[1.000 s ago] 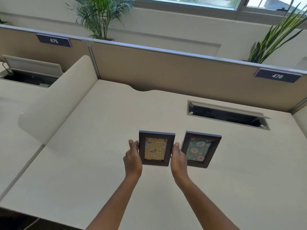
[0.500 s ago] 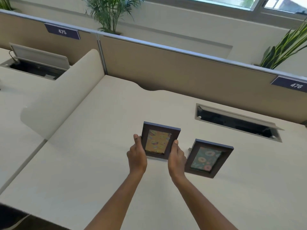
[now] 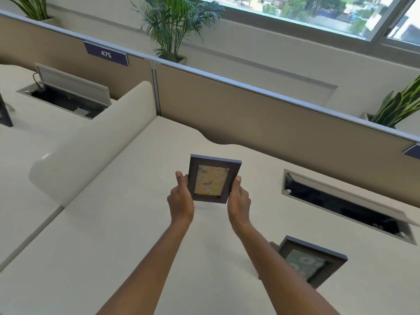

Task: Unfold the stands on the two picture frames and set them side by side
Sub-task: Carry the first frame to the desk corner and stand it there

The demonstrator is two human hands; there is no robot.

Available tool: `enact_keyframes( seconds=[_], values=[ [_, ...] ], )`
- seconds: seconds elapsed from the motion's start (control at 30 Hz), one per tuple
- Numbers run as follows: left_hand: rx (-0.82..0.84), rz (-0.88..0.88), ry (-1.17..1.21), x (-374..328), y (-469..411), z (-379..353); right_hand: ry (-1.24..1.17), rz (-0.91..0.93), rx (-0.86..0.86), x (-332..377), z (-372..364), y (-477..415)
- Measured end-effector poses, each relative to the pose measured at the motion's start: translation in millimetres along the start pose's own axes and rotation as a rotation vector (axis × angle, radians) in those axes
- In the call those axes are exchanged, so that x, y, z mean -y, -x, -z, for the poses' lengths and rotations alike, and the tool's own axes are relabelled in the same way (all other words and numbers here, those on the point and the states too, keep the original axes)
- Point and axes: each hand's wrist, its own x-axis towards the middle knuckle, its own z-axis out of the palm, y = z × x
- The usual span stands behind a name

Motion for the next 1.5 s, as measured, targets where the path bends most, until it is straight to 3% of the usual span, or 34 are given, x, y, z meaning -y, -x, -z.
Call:
enact_keyframes(
  seconds=[0.57,1.0,1.2,1.5],
  values=[
    [-0.14,0.044,0.021,-23.9,-149.8,0.2,-0.004,0.005,0.205,48.1,-98.2,-131.4],
    [-0.151,0.019,0.066,1.6,-181.6,8.6,0.049,0.023,0.278,37.3,-132.1,-163.9],
    [-0.057,-0.031,-0.033,9.4,-177.8,12.9,0.163,0.118,0.372,28.5,-134.7,-158.5],
    [0.084,-0.069,-0.258,28.8,-170.7,17.9,0.428,0.069,0.517,-1.2,-130.9,-153.4]
  ],
)
